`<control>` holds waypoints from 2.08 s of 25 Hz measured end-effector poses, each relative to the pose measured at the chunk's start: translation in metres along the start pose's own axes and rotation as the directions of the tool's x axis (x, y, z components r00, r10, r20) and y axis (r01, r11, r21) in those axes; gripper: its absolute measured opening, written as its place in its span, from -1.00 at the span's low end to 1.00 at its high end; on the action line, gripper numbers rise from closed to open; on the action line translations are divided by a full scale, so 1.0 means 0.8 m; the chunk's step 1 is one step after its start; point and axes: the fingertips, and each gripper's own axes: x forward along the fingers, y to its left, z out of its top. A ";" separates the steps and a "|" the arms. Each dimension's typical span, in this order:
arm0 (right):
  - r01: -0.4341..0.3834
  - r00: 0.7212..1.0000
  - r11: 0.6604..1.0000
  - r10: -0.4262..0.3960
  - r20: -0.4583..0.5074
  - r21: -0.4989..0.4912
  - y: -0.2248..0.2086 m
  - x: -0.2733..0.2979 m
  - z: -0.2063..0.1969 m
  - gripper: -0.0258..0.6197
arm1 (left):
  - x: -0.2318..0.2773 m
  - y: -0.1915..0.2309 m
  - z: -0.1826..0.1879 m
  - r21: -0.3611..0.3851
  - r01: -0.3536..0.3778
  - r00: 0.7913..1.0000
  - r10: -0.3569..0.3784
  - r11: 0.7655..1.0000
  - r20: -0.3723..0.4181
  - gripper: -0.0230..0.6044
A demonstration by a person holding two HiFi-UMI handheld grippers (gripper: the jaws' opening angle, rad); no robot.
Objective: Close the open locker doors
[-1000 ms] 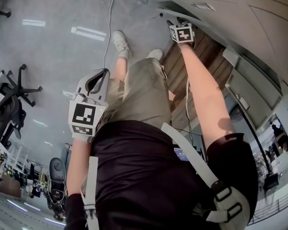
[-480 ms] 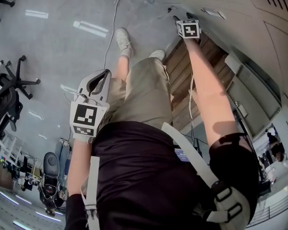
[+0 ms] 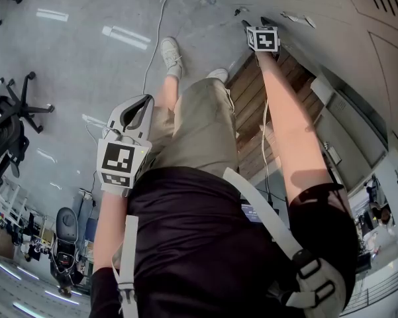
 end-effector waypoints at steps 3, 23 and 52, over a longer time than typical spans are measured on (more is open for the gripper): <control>-0.010 1.000 1.000 0.010 0.001 0.016 0.006 -0.010 -0.004 -0.04 | -0.002 -0.001 0.006 0.006 0.004 1.000 -0.004 1.000 0.011 -0.90; -0.022 0.993 0.995 0.011 0.115 0.098 0.031 -0.156 -0.039 -0.77 | -0.010 -0.036 0.078 0.107 0.068 0.995 -0.075 0.992 0.068 -0.90; -0.039 0.807 0.906 -0.220 0.548 0.421 0.062 -0.546 -0.039 -0.83 | 0.006 -0.261 0.251 0.489 0.418 0.850 -0.520 0.766 0.088 -0.90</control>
